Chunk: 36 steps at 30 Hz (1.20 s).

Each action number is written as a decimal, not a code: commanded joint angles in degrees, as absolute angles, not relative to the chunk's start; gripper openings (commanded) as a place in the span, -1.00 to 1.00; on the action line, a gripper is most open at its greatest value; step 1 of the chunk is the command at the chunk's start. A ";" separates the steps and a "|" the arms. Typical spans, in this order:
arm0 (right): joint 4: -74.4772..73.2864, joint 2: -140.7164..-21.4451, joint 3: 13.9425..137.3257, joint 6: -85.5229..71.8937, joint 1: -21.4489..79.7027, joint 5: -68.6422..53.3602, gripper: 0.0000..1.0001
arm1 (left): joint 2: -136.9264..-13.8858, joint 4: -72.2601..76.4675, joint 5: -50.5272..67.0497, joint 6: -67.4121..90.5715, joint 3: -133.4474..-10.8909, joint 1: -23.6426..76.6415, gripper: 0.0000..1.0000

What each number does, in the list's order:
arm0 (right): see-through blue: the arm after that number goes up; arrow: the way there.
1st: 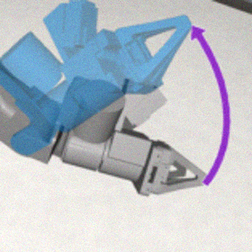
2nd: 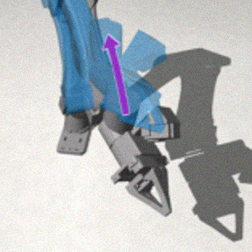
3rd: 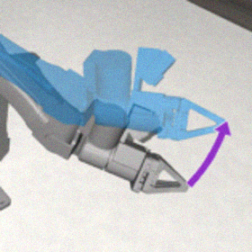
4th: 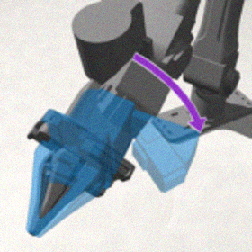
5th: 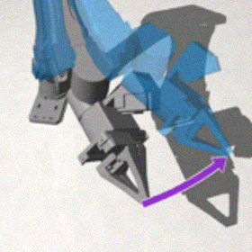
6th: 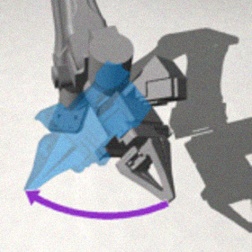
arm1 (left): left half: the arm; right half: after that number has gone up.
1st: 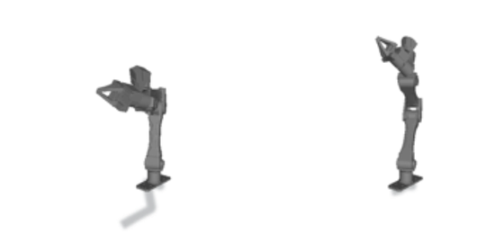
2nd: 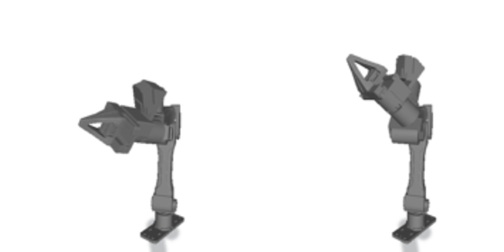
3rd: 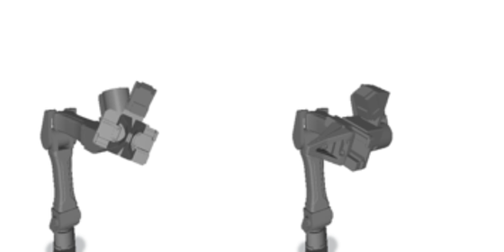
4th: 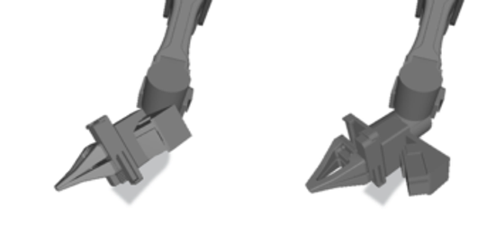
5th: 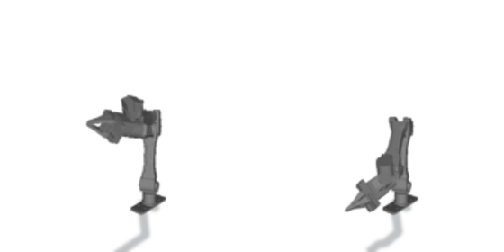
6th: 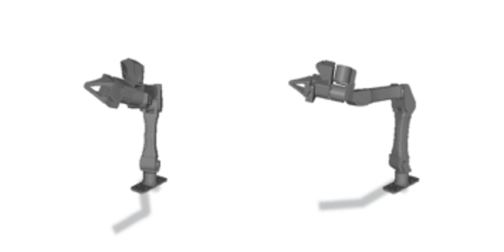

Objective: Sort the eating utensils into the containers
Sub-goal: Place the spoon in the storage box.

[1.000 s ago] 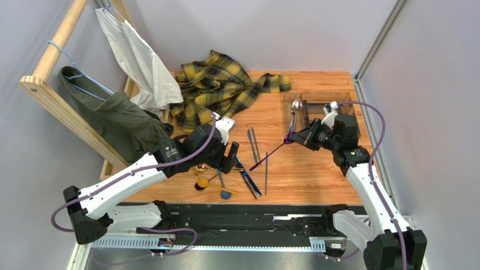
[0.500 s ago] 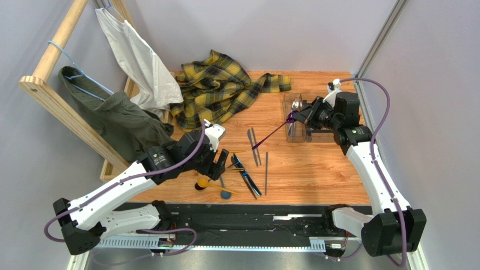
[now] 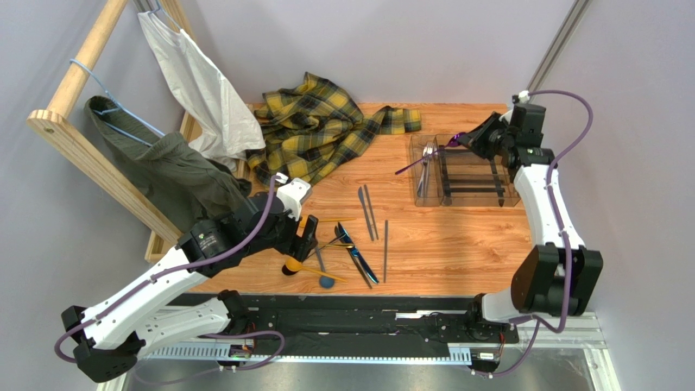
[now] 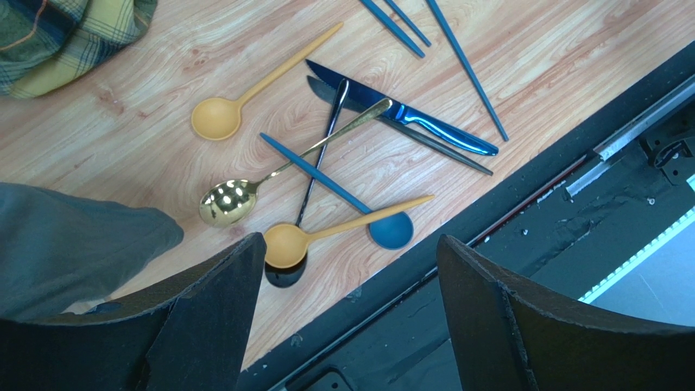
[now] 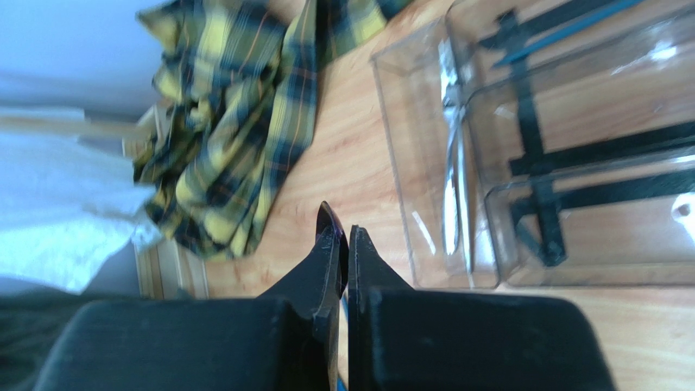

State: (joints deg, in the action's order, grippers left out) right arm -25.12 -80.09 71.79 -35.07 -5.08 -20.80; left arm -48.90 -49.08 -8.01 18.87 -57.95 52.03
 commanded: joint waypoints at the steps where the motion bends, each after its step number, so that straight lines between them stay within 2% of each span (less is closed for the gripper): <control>1: -27.40 -86.12 81.46 -35.24 -9.30 -20.39 -1.00 | -46.41 -49.48 -7.91 18.90 -56.95 51.77 0.72; 14: -30.15 -105.27 97.63 -40.78 -17.13 -21.18 -1.00 | -43.24 -48.43 -5.36 20.39 -54.67 51.77 0.72; 24: -36.38 -114.08 110.82 -39.29 -20.56 -17.76 -1.00 | -42.80 -48.08 -4.66 20.65 -54.23 51.77 0.72; 36: -36.21 -116.28 111.09 -38.67 -20.92 -16.09 -1.00 | -43.24 -48.34 -5.18 20.74 -54.23 51.77 0.72</control>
